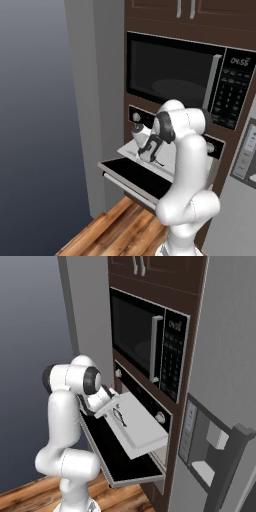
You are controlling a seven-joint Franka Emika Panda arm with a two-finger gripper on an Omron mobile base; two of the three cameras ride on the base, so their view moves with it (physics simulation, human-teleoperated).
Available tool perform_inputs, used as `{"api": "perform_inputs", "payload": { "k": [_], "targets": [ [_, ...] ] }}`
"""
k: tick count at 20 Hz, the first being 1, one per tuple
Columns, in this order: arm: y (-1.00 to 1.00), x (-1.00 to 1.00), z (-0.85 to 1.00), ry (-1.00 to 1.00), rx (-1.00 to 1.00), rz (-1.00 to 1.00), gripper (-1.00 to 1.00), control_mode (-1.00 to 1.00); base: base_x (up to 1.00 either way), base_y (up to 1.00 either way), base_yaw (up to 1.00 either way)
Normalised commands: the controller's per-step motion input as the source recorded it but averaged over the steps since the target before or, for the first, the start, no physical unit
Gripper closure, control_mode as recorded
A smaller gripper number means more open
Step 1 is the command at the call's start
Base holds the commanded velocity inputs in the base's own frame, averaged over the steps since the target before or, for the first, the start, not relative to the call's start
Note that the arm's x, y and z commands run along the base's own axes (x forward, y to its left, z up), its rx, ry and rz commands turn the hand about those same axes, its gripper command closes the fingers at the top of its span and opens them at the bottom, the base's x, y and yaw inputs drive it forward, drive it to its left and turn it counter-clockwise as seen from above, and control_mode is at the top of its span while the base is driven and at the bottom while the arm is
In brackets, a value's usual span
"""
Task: Place the fish on the top rack of the oven, and slide the tray back inside. Close the oven door.
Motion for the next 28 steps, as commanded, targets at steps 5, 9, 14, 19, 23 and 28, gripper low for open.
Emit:
{"api": "perform_inputs", "payload": {
  "k": [5,9,14,19,23,28],
  "targets": [
    [0.51,-0.70,0.59,0.02,0.06,-0.15,-1.00,-1.00,0.00,0.00,0.00],
    [0.47,-0.04,0.62,0.12,0.02,0.00,-1.00,-1.00,0.00,0.00,0.00],
    [0.00,-0.03,0.57,0.02,-0.07,0.23,-1.00,-1.00,0.00,0.00,0.00],
    [0.00,-0.04,0.08,0.13,-0.29,0.39,-1.00,-1.00,0.00,0.00,0.00],
    [0.08,-0.23,0.00,0.16,-0.27,0.48,-1.00,-1.00,0.00,0.00,0.00],
    [0.10,-0.66,0.00,0.16,-0.18,0.48,-1.00,-1.00,0.00,0.00,0.00]
  ]
}}
